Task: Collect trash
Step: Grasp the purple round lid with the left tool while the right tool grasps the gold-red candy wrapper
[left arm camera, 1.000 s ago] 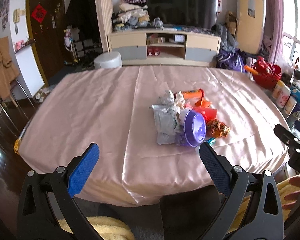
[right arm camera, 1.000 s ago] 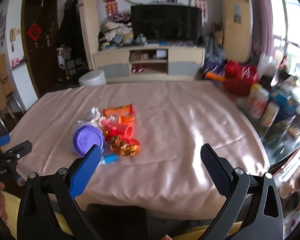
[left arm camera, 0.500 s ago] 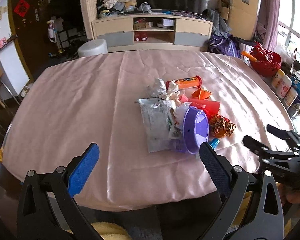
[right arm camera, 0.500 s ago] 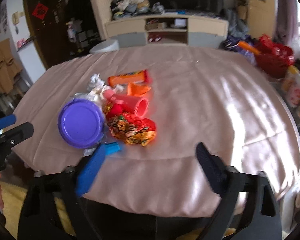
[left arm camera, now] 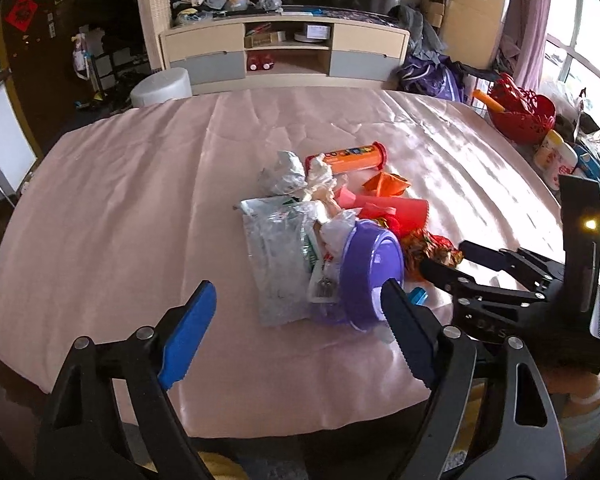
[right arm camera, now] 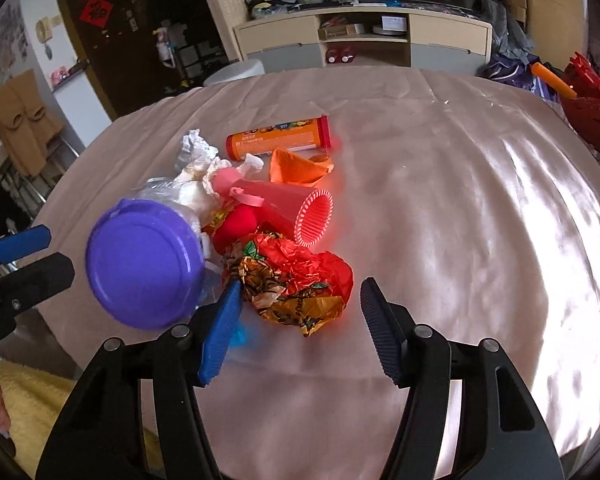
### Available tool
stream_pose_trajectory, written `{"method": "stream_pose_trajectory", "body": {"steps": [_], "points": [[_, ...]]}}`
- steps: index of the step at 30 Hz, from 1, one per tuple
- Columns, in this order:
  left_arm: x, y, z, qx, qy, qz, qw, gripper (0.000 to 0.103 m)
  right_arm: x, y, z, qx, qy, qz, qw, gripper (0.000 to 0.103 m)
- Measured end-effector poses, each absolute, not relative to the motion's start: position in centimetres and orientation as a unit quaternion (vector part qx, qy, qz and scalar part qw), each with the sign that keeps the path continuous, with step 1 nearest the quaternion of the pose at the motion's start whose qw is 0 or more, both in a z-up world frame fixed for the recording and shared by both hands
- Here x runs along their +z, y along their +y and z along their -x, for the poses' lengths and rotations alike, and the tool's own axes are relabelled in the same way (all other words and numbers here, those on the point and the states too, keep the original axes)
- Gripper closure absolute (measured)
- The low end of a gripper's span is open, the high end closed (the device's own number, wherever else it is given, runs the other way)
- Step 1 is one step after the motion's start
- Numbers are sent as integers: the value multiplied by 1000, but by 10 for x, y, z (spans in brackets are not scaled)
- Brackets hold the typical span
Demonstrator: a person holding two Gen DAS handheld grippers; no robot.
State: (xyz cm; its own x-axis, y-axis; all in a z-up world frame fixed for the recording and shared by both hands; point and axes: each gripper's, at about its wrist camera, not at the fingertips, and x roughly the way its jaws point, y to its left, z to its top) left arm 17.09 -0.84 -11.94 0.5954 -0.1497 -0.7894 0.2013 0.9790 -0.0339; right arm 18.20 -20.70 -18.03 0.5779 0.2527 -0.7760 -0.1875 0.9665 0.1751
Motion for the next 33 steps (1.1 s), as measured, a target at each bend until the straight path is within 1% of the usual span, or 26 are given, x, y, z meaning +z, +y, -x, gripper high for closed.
{"method": "stream_pose_trajectory", "body": {"steps": [1,4,10,11,13,15,17,25,33], "points": [[-121,-10,-172,-102,441,-28,891,26,-181,-207,-183,124,442,-33,888,53],[-129,-16,-179,-114,451,-23,885,31,-181,-209,-181,126,435,-25,891,56],[-139,-29,-186,-133,464,-22,876,48,-180,-225,-184,102,430,-29,897,57],[-140,-30,-187,-136,464,-21,875,54,-180,-228,-184,100,430,-30,897,57],[-140,-33,-187,-142,463,-20,875,59,-179,-230,-182,96,429,-31,898,57],[-139,-36,-186,-144,461,-21,875,76,-179,-232,-180,93,429,-34,898,57],[-138,-36,-184,-149,460,-17,875,80,-178,-234,-179,91,429,-35,898,57],[-125,-39,-171,-159,439,-13,884,86,-160,-238,-165,92,411,-38,906,57],[-91,-43,-139,-171,399,-10,901,87,-122,-232,-132,101,380,-36,919,57]]}}
